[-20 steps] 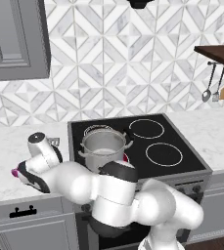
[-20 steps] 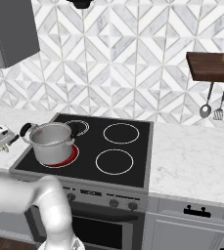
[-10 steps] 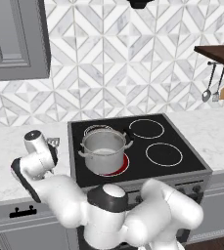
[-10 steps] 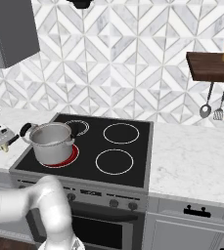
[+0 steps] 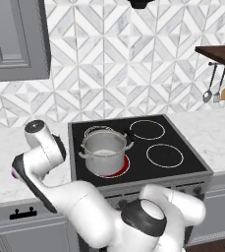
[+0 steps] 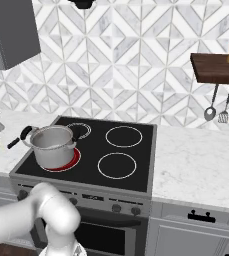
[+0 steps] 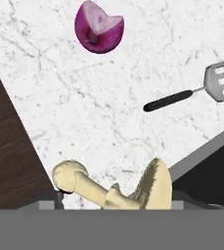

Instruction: Put the mushroom and onion in the pot. Retrieve the spatula and lightly stir the vegetables in the pot.

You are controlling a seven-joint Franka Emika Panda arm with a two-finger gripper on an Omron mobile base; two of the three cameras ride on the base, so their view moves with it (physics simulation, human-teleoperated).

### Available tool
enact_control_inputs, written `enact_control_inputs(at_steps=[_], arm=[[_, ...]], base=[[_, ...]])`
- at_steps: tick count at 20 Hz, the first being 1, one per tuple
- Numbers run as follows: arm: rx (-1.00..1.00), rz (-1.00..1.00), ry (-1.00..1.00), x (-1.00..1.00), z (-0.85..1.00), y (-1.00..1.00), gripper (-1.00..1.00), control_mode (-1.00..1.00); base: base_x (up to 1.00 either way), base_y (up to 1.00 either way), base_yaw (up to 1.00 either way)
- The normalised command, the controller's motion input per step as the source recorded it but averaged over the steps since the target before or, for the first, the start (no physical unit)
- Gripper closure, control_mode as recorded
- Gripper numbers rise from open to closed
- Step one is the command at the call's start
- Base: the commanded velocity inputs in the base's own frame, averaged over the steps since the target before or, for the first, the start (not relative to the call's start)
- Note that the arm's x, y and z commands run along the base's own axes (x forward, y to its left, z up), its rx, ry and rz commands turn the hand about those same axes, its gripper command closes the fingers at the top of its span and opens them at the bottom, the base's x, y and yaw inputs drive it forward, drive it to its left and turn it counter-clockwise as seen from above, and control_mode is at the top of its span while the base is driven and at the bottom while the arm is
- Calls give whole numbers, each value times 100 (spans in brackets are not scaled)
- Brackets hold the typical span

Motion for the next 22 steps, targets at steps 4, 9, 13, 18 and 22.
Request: enact_control_inputs(at_steps=[4, 9, 13, 18, 22], arm=[[0, 18, -21, -76, 100, -57, 100, -100], [-1, 10, -2, -80, 100, -86, 100, -100], [0, 8, 0, -76, 100, -100, 100, -100], [0, 4, 0, -33, 89, -100, 100, -100], [-1, 1, 1, 33, 11, -100, 100, -100]], base=[[0, 0, 0], [0, 0, 0], [0, 0, 0], [0, 0, 0], [0, 0, 0]])
